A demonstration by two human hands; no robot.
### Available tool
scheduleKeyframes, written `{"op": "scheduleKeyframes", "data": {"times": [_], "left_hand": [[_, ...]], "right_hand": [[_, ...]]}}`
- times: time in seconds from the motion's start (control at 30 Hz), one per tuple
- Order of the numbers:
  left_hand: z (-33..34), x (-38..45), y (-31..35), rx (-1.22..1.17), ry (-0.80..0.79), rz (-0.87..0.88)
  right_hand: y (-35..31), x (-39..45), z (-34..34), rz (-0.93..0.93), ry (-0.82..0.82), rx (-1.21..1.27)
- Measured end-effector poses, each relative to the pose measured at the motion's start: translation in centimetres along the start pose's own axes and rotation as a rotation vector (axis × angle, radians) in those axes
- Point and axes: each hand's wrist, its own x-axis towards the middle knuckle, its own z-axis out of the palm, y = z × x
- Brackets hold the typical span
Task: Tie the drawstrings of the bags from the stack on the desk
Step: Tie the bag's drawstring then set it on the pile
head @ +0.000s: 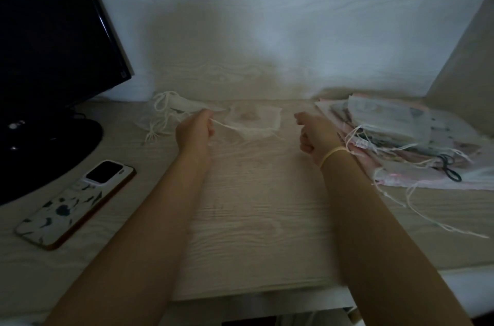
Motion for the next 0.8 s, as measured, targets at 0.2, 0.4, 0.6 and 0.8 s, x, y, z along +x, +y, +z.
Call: {"op": "scheduleKeyframes", "data": {"times": [0.2,0.4,0.6,0.8], "left_hand": [[1.5,-2.2,0.6,-0.067,-0.431,0.048],[1.3,-2.7,0.5,-0.010,-0.482,0.051],[1.0,-2.3,0.3,0.097,-0.475,0.096],[0.8,-2.3,0.3,0.254,-0.394,0.191]], "right_hand": [[0.3,-0.7,1.4,-0.425,-0.017,-0.718],[0.0,-2.1,2.5,-0.514,-0.317,-1.083],[-0.6,-2.3,2.4,-0.540,-0.198,-0.916],[-0.2,-2.5,2.7,-0.446,-0.235,-0.795]]}}
